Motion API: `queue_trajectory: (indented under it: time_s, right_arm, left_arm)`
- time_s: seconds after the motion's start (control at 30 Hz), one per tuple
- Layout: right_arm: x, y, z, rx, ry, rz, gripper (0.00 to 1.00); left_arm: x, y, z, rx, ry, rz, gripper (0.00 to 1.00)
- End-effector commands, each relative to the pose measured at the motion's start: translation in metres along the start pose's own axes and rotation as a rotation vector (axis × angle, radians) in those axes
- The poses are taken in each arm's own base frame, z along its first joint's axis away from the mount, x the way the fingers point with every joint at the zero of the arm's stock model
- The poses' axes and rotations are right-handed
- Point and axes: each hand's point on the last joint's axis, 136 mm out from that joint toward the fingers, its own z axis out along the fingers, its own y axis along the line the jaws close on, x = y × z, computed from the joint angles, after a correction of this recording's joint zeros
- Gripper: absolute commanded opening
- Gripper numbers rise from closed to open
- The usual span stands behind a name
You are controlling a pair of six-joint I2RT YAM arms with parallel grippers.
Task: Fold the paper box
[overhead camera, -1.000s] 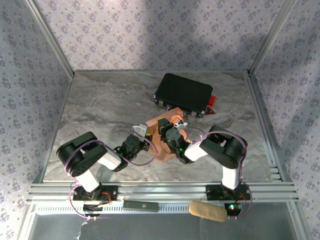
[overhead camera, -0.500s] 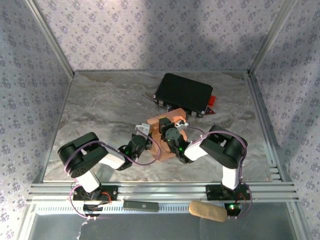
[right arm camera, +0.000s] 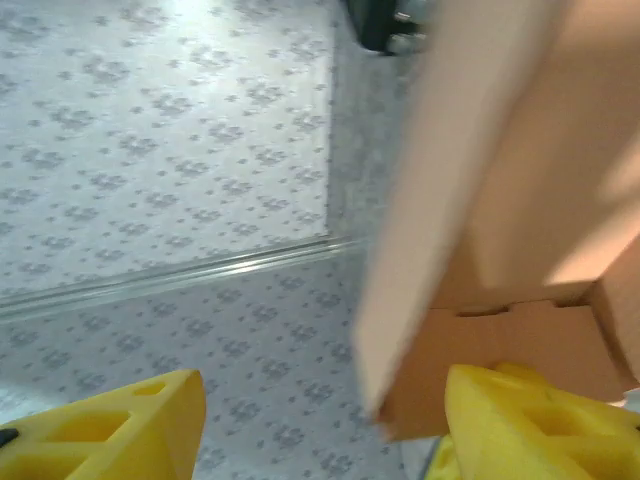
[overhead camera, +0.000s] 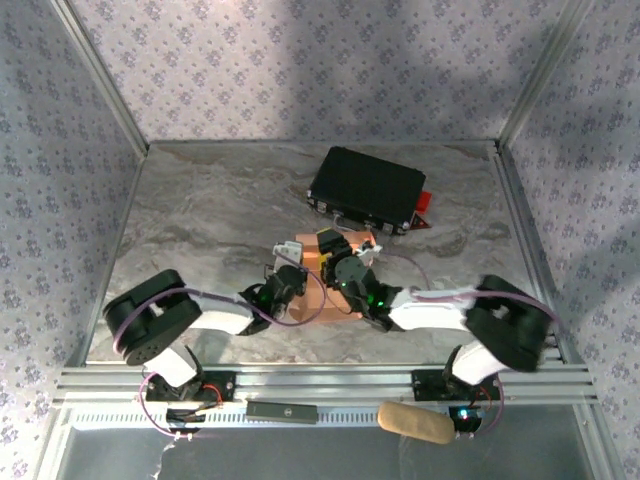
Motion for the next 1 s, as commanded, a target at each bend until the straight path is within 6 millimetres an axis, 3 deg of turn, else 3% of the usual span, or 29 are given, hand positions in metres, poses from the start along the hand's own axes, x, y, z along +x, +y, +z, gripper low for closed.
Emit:
queue_trajectory:
  time_s: [0.0,0.07,0.27,0.37,0.47,0.57,0.7,0.97]
  right_arm:
    - [-0.027,0.006,-0.025,0.136,-0.052,-0.276,0.74]
    - [-0.036,0.018,-0.033,0.164,-0.022,-0.349,0.74]
    - [-0.076,0.025,-0.039,0.238,0.106,-0.65,0.67]
    - [-0.095,0.02,-0.046,0.309,0.134,-0.845,0.62]
    - [-0.103,0.014,-0.042,0.346,0.199,-0.853,0.53]
    - [-0.09,0.019,-0.038,0.326,0.222,-0.817,0.49]
    - [-0.063,0.024,-0.028,0.373,0.211,-0.808,0.55]
    - [-0.017,0.012,0.026,0.43,0.233,-0.722,0.61]
  left_arm:
    - [0.0,0.018,-0.004,-0.004,0.087,-0.025,0.0]
    - [-0.002,0.023,-0.007,0.031,0.117,-0.018,0.0]
    - [-0.013,0.044,-0.018,0.115,0.29,-0.026,0.0]
    - [-0.017,0.053,-0.025,0.138,0.367,-0.033,0.0]
    - [-0.015,0.06,-0.03,0.125,0.42,-0.028,0.0]
    - [-0.012,0.062,-0.03,0.113,0.455,-0.036,0.0]
    - [-0.01,0.065,-0.029,0.081,0.481,-0.062,0.0]
    - [-0.017,0.064,-0.033,0.065,0.469,-0.079,0.0]
